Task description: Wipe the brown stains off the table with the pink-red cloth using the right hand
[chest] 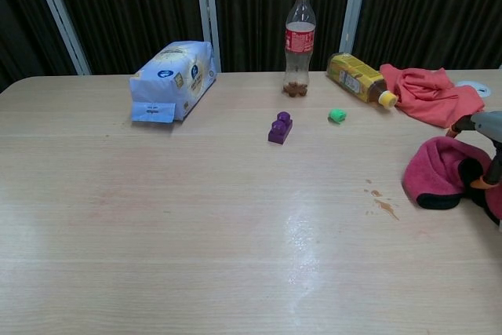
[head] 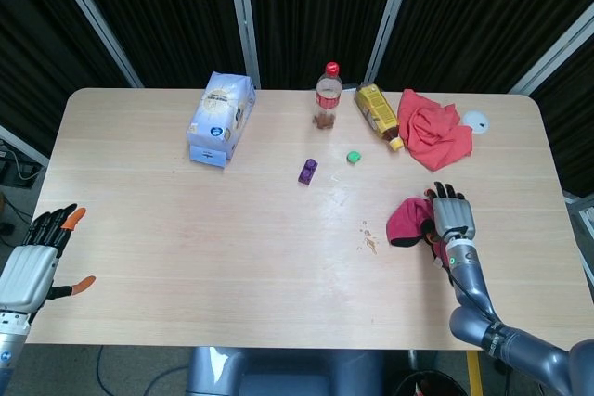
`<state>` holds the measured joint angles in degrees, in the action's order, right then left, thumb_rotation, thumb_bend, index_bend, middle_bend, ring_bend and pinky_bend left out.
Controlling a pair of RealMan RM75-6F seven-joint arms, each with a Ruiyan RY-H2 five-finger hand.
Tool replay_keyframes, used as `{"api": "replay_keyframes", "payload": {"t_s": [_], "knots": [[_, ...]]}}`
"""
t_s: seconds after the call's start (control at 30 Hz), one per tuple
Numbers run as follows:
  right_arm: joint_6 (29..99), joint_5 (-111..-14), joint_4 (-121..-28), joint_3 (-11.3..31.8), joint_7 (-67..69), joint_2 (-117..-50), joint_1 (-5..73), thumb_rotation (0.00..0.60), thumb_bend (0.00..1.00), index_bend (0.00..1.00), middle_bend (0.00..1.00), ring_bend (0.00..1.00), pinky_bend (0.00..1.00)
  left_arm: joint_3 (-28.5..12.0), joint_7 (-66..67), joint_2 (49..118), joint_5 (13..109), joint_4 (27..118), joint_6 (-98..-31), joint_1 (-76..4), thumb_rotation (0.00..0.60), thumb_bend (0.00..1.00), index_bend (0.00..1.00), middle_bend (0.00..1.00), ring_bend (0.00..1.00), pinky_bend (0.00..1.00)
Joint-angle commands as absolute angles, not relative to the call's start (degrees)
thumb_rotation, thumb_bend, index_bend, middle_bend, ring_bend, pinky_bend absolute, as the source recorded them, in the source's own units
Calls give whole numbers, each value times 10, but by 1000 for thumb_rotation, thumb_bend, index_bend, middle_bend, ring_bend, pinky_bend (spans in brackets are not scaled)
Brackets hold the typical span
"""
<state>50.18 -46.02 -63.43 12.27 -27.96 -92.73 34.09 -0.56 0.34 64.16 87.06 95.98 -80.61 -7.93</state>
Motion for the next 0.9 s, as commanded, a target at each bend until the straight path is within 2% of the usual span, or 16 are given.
{"api": "replay_keyframes", "payload": {"t_s": [0.03,0.17,0.27,0.33,0.57,0.9], "knots": [[525,-497,-612,123,-238,-947,336,600,298,394,229,129,362,-6,3,641,870,960,-805,-80,600,0,0,0,0,0],[544,-537,-586,115,-197,-961,327,600,374,605,497,409,552,-6,2,641,870,961,-805,-80,600,0,0,0,0,0],[545,-550,-581,110,-185,-962,321,600,383,698,604,522,633,-6,0,642,872,960,-809,-79,600,0,0,0,0,0],[546,-555,-586,108,-181,-960,316,600,385,735,637,562,664,-6,0,642,873,959,-810,-79,600,0,0,0,0,0],[574,-579,-643,115,-166,-947,309,600,391,761,656,583,708,-5,2,644,874,960,-811,-79,600,0,0,0,0,0],[619,-627,-749,133,-197,-948,335,600,394,762,658,586,709,-6,3,644,871,961,-812,-78,600,0,0,0,0,0]]}}
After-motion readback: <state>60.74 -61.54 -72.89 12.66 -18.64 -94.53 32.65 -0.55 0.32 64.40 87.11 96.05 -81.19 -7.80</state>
